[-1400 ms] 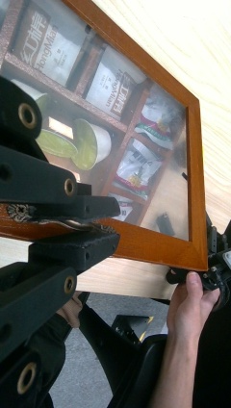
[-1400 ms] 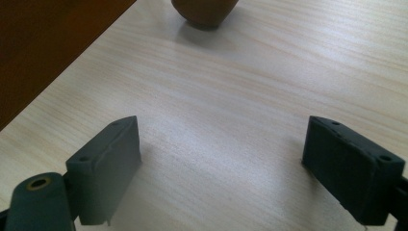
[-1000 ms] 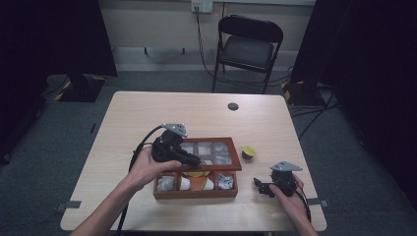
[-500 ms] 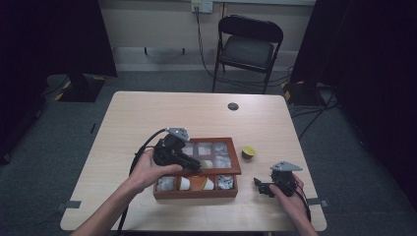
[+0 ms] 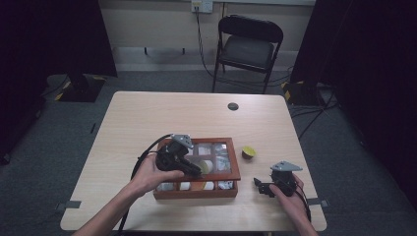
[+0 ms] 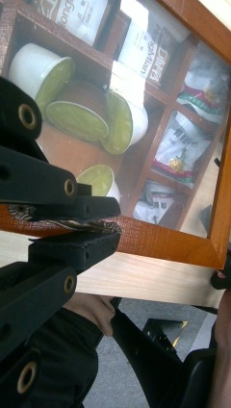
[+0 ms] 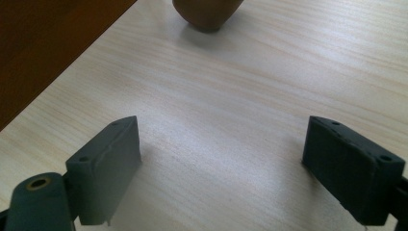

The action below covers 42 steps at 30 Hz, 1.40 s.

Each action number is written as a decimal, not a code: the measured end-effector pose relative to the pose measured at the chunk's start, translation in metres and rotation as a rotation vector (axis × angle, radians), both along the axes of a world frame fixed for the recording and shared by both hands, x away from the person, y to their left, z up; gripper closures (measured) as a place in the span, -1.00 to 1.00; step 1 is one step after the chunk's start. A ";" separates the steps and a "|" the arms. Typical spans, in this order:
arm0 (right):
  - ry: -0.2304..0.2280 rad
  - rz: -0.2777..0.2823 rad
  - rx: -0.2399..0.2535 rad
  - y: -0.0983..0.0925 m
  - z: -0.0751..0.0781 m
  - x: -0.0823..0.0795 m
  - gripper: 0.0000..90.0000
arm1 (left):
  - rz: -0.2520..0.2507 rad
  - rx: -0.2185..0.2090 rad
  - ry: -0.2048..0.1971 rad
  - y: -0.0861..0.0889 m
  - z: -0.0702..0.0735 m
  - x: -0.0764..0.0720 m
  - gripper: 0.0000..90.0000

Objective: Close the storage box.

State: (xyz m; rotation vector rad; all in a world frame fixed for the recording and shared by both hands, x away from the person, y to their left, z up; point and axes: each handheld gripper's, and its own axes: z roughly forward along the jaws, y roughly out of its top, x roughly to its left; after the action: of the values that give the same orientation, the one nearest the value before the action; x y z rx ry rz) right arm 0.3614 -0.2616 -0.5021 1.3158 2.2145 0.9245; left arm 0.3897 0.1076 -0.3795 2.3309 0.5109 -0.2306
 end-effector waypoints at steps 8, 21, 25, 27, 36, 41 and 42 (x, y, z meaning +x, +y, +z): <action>0.000 0.000 0.000 0.000 0.000 0.000 -0.73 | -0.010 0.018 0.011 -0.002 -0.005 -0.001 0.83; 0.000 0.001 0.000 0.000 0.000 0.000 -0.73 | -0.034 0.061 0.010 -0.008 -0.017 -0.003 0.84; -0.001 0.001 0.000 0.000 0.000 0.000 -0.73 | -0.034 0.078 0.022 -0.011 -0.023 -0.004 0.84; 0.000 0.001 0.000 0.000 0.000 0.000 -0.73 | -0.035 0.091 0.019 -0.012 -0.025 -0.004 0.84; 0.000 0.001 0.000 0.000 0.000 0.000 -0.73 | -0.042 0.114 0.028 -0.017 -0.034 -0.005 0.85; -0.001 0.004 0.000 0.000 0.000 0.000 -0.73 | -0.039 0.113 0.037 -0.018 -0.039 -0.004 0.86; -0.001 0.004 0.000 0.000 0.000 0.000 -0.73 | -0.039 0.101 0.047 -0.018 -0.040 -0.003 0.86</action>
State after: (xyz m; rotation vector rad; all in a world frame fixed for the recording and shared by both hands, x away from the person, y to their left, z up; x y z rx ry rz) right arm 0.3618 -0.2618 -0.5022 1.3106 2.2177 0.9262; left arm 0.3865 0.0901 -0.4190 2.4400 0.5105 -0.2846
